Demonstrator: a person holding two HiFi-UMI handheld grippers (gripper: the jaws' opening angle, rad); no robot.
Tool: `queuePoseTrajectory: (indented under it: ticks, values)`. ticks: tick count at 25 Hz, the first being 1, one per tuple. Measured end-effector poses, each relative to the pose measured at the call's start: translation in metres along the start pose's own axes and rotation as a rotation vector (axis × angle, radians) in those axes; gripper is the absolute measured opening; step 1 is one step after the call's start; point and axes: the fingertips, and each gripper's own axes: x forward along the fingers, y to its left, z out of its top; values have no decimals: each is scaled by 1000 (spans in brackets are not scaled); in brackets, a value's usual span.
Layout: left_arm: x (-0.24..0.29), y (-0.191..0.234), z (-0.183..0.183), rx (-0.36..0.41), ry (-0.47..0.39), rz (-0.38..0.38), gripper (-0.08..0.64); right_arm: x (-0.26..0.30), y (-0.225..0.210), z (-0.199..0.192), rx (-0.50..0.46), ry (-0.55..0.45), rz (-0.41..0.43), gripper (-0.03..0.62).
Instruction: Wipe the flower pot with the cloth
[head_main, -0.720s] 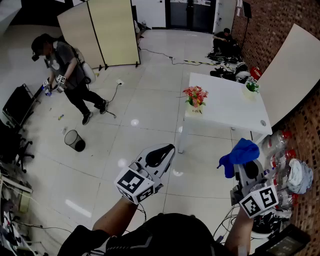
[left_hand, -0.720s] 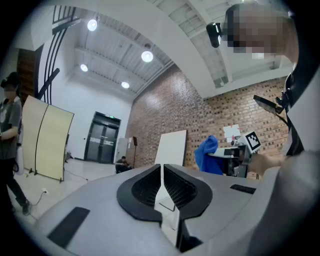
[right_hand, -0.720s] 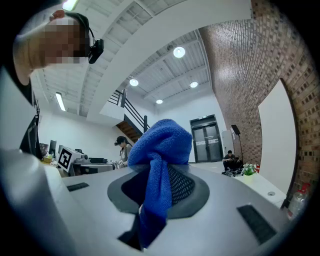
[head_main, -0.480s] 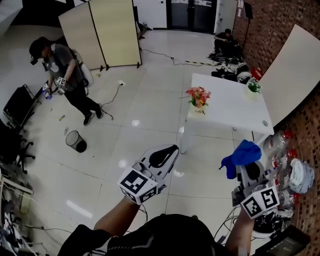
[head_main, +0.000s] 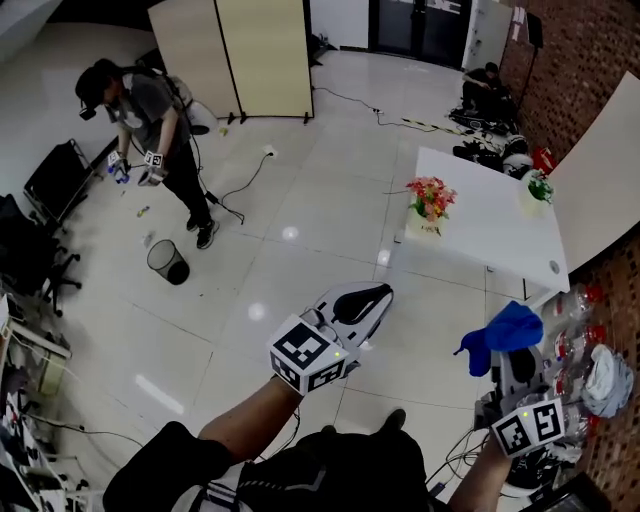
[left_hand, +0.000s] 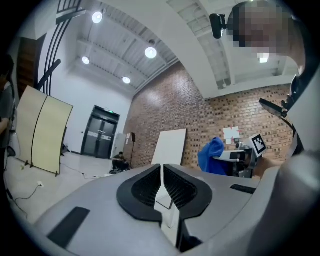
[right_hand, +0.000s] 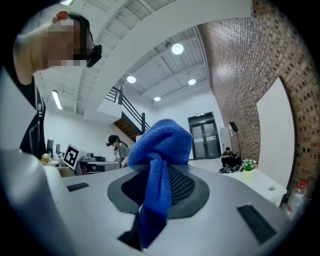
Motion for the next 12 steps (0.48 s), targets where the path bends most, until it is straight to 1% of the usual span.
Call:
queuePoseTrajectory:
  ticks: [4,7,9,11,12]
  values:
    - [30,26,-7,-7,16,39,8,29,-31,-3,7,-7,19,66]
    - [76,42,-16,-14,49,79,8,51,-74,-2,19,-14,44,65]
    - [117,43,-20,-8,73,65,8,56,-109,3,22,-31,25,66]
    - [161,47,-20,35,78,34,8,63,-140,8,17,-46,0,65]
    - [181,53,-20,54,78,32,8,73,-155,9,14,-49,2,66]
